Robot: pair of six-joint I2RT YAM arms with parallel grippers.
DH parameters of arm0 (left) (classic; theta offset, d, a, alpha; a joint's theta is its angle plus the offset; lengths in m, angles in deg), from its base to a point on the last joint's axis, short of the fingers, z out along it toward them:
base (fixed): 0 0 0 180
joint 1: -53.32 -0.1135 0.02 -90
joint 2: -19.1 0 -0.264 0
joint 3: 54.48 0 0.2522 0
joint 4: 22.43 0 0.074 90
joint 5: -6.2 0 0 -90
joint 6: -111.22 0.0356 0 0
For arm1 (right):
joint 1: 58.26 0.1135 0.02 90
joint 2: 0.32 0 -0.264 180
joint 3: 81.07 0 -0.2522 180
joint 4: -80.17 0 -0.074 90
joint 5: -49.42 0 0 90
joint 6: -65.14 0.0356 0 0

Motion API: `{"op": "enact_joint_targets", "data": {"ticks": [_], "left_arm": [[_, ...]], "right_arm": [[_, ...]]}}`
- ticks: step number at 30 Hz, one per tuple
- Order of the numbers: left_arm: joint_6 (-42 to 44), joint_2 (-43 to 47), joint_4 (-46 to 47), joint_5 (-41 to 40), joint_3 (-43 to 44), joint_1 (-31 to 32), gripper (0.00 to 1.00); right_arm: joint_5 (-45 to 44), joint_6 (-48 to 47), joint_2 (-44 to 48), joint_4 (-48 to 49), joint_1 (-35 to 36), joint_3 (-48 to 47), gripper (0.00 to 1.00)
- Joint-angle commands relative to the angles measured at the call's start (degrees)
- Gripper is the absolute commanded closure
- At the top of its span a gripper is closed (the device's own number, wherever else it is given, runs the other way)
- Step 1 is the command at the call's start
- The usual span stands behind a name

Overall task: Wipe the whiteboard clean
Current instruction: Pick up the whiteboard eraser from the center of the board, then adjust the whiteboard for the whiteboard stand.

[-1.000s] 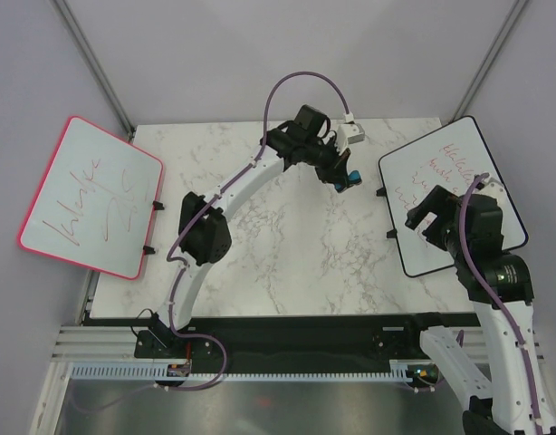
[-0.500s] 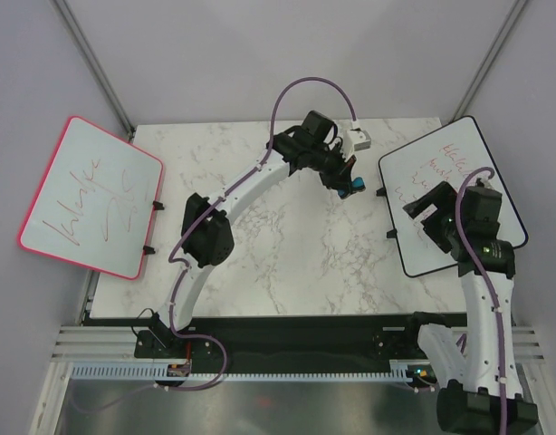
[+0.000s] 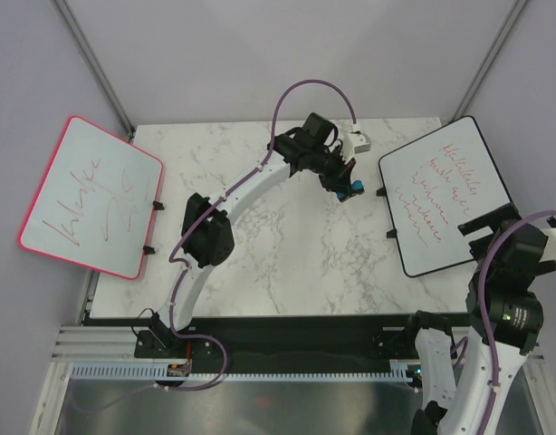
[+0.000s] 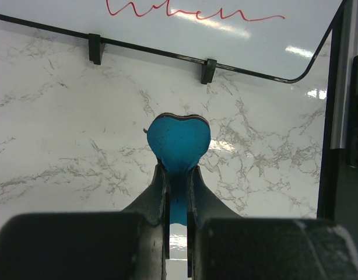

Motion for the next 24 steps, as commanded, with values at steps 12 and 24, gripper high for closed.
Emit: {"op": "enact_joint_targets", "data": {"ticks": [12, 24], "left_arm": [[1.5, 1.0, -1.6, 3.3, 1.9, 0.4, 0.98], [1.8, 1.9, -1.8, 4.3, 1.6, 0.4, 0.98]], "right_arm": [[-24.1, 17.2, -1.4, -3.7, 14.0, 11.2, 0.02], [-15.9, 4.2, -9.8, 0.5, -4.6, 10.7, 0.02]]}}
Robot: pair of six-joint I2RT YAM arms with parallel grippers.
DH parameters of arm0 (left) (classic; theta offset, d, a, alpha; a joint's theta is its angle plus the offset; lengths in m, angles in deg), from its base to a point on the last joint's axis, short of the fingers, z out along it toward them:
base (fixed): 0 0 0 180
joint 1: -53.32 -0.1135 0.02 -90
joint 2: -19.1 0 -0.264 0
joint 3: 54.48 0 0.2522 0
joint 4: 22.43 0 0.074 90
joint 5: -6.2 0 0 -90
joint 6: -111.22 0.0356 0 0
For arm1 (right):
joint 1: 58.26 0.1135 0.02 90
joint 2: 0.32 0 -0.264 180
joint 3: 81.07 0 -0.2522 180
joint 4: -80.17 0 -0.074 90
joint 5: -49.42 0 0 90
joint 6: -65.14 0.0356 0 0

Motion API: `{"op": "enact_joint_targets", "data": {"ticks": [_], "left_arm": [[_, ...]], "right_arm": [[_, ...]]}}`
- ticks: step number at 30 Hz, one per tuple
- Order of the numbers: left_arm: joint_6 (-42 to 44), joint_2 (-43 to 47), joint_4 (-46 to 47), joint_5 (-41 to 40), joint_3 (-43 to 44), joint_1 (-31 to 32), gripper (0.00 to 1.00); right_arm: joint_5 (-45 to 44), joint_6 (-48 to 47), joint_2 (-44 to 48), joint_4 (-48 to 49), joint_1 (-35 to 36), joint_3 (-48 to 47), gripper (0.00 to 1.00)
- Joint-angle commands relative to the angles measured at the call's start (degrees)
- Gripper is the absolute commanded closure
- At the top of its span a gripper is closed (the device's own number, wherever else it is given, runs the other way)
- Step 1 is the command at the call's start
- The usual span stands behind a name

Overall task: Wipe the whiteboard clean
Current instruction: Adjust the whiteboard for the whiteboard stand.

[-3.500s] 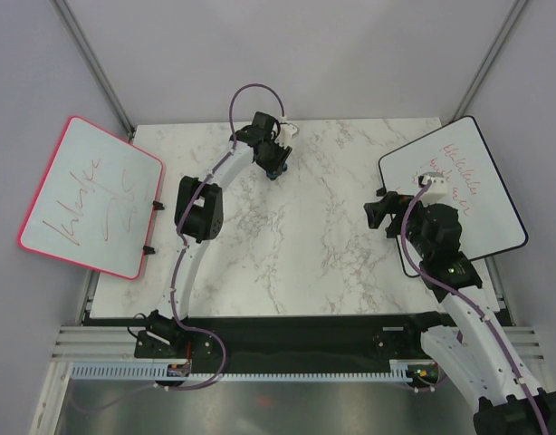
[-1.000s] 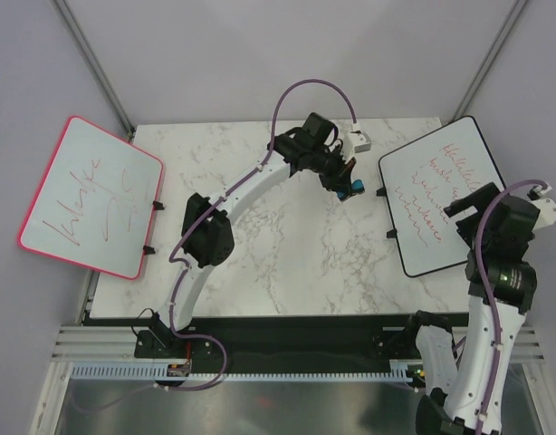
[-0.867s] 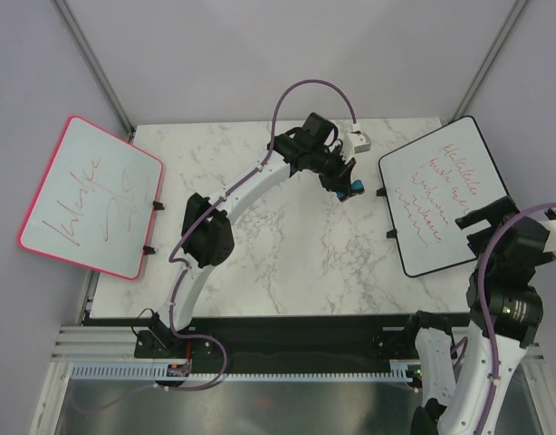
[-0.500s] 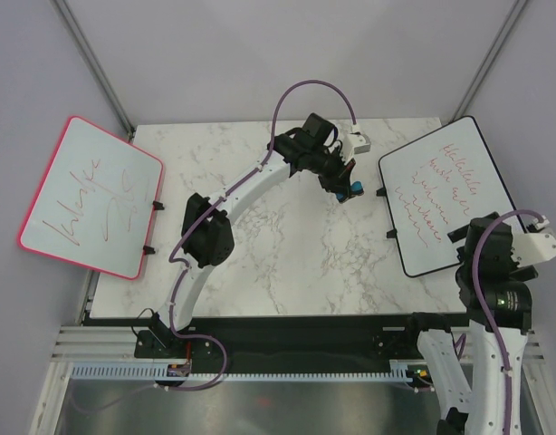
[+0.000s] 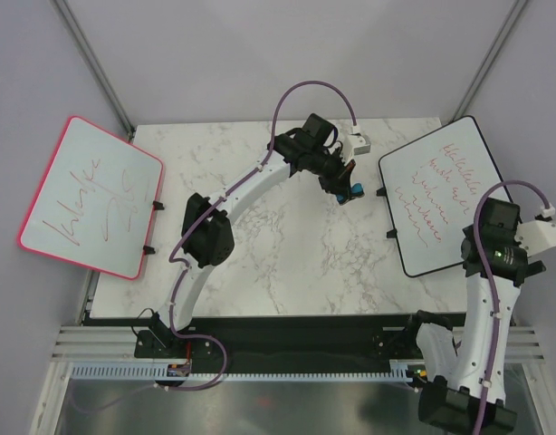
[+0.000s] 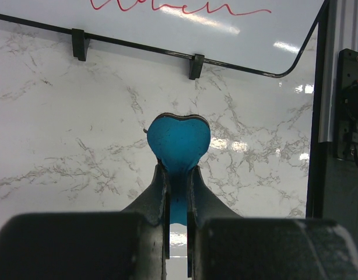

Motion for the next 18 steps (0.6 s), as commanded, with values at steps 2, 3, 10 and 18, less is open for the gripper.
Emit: {"op": "enact_joint_targets", "data": {"ticks": [2, 3, 10, 18], "left_arm": [[1.7, 1.8, -0.3, 2.0, 1.6, 0.5, 0.98], [1.8, 1.7, -0.4, 2.0, 1.7, 0.5, 0.98], [2.1, 1.6, -0.4, 2.6, 1.0, 0.4, 0.98], [2.3, 2.2, -0.4, 3.5, -0.4, 0.5, 0.98]], "right_arm": [[3.3, -6.9, 3.2, 4.1, -8.4, -1.2, 0.02], [2.7, -7.5, 2.9, 4.0, -8.0, -1.7, 0.02], [15.4, -10.5, 5.5, 13.7, -8.8, 6.8, 0.02], [14.7, -7.0, 8.3, 12.7, -9.4, 13.7, 0.02]]}}
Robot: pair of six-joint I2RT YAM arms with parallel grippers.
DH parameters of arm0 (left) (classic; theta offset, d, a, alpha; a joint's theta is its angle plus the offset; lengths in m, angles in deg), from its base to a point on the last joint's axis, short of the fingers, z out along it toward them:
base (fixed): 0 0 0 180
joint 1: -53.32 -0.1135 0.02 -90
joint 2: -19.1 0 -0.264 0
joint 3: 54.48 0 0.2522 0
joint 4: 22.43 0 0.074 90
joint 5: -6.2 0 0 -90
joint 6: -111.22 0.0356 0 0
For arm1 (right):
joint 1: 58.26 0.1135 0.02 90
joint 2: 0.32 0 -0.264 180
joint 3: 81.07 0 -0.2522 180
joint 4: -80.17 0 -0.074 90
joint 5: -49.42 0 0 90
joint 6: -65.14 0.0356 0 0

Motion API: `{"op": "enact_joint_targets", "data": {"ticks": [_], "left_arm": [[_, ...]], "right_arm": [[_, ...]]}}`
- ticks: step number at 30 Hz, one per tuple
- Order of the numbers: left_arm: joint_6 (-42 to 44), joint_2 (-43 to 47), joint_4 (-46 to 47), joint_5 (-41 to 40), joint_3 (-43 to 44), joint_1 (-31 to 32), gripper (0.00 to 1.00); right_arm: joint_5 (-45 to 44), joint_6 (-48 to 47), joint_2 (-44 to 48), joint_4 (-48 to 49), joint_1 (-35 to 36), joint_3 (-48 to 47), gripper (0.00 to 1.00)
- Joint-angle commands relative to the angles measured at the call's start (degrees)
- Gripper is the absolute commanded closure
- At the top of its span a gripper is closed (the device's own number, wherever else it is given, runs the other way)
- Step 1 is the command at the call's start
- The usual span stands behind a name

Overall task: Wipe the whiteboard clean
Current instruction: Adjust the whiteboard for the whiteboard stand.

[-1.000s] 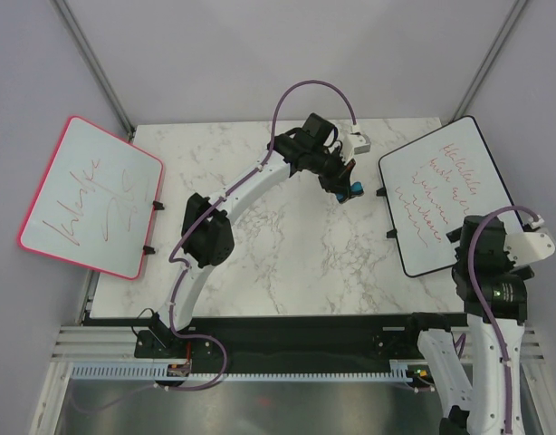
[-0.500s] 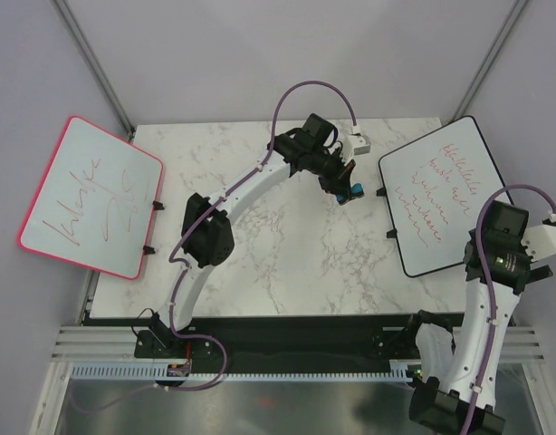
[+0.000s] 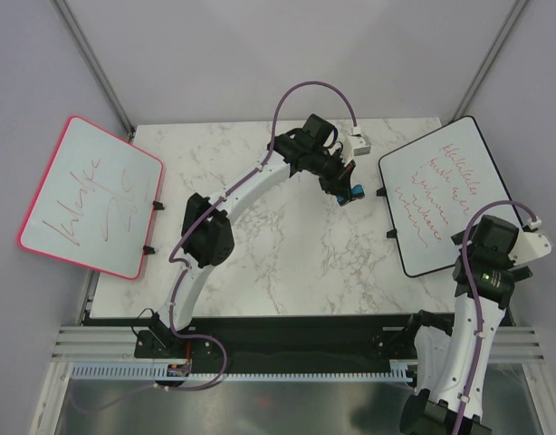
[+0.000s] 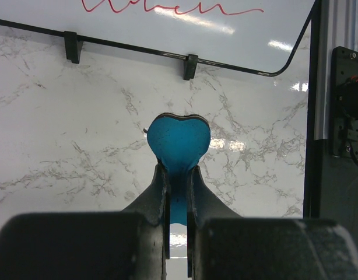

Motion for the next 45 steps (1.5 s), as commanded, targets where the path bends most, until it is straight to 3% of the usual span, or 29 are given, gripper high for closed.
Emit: {"op": "enact_joint_targets", "data": {"ticks": [1, 5, 11, 27, 36, 45], "left_arm": [[2.4, 2.3, -0.3, 1.9, -0.8, 0.6, 0.98], [2.4, 2.1, -0.2, 1.4, -1.0, 0.6, 0.98], [1.9, 1.9, -0.3, 2.0, 0.3, 0.7, 0.98], [2.4, 1.2, -1.1, 2.9, 0.7, 0.6, 0.98], [2.3, 1.0, -0.3, 3.3, 1.1, 0.6, 0.98], [2.3, 1.0, -0.3, 3.3, 0.6, 0.8, 0.98]], "right_arm": [[0.5, 2.3, 1.0, 1.2, -0.9, 3.2, 0.02], [-0.4, 3.1, 2.2, 3.7, -0.9, 3.4, 0.02], [10.1, 4.1, 5.3, 11.8, -0.9, 10.9, 0.02], [12.7, 4.9, 5.1, 20.4, -1.8, 19.6, 0.02], [21.6, 0.7, 9.0, 30.2, -1.9, 23.5, 0.09], [21.8, -2.4, 8.5, 33.1, -1.9, 24.4, 0.18]]}}
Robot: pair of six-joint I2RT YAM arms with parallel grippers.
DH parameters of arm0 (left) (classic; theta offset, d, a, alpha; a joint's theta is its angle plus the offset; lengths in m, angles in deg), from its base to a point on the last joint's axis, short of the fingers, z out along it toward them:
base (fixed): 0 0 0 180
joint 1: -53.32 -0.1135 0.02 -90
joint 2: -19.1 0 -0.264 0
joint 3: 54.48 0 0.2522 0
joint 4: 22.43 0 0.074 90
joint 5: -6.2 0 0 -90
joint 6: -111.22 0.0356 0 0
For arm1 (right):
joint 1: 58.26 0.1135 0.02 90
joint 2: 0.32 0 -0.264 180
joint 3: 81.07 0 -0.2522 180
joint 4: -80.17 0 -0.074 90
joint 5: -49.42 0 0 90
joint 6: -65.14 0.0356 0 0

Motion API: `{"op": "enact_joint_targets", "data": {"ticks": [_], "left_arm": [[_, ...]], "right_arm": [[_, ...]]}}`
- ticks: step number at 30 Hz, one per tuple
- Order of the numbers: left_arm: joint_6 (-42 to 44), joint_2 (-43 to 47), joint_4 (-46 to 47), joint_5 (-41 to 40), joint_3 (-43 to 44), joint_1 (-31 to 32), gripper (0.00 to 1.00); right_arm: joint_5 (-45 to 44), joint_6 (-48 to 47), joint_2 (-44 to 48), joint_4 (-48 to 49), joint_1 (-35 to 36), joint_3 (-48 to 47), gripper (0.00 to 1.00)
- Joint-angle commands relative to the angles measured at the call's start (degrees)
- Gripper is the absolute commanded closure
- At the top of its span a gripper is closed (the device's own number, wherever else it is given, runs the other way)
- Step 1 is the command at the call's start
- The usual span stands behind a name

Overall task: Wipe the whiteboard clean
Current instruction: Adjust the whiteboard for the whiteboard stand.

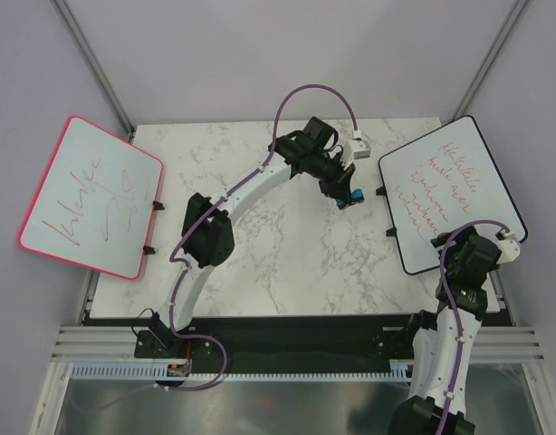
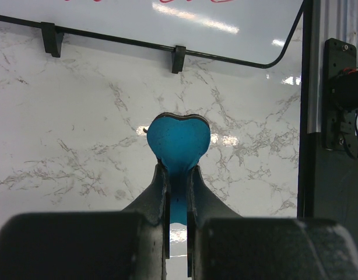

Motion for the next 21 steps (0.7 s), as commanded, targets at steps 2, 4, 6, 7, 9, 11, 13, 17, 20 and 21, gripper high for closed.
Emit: {"op": "enact_joint_targets", "data": {"ticks": [2, 4, 6, 7, 9, 11, 13, 17, 20, 21], "left_arm": [[1.6, 1.1, 0.4, 1.8, 1.7, 0.5, 0.98], [1.7, 0.9, 0.4, 1.9, 1.8, 0.5, 0.98], [1.6, 0.9, 0.4, 1.7, 1.7, 0.5, 0.98], [1.8, 0.9, 0.4, 1.7, 1.7, 0.5, 0.98], [1.8, 0.8, 0.4, 1.5, 1.8, 0.5, 0.98], [1.8, 0.7, 0.3, 1.6, 1.8, 0.5, 0.98], [1.9, 0.8, 0.4, 1.5, 1.8, 0.6, 0.98], [2.1, 0.5, 0.6, 0.9, 1.9, 0.7, 0.98], [1.9, 0.5, 2.0, -0.1, 1.9, 1.1, 0.98], [1.8, 0.3, 4.1, -0.6, 1.8, 1.5, 0.98]], "right_arm": [[1.6, -1.8, -0.1, 5.7, 0.1, 0.6, 0.19], [1.2, -1.5, 0.2, 5.5, 0.1, 0.9, 0.20], [0.6, -1.3, 0.7, 5.2, 0.1, 1.2, 0.17], [0.1, -1.2, 0.8, 4.5, 0.1, 1.0, 0.16], [-2.1, -1.1, 0.8, 3.5, 0.1, 0.5, 0.17], [-3.3, -1.1, 1.0, 3.5, 0.1, 0.5, 0.17], [-3.4, -1.0, 1.0, 4.7, 0.0, 1.1, 0.16], [-1.0, -1.0, 1.2, 7.7, 0.0, 3.5, 0.15], [-0.1, -2.7, 2.4, 9.4, 0.1, 3.8, 0.16], [0.1, -3.1, 2.8, 9.3, 0.1, 3.8, 0.16]]}}
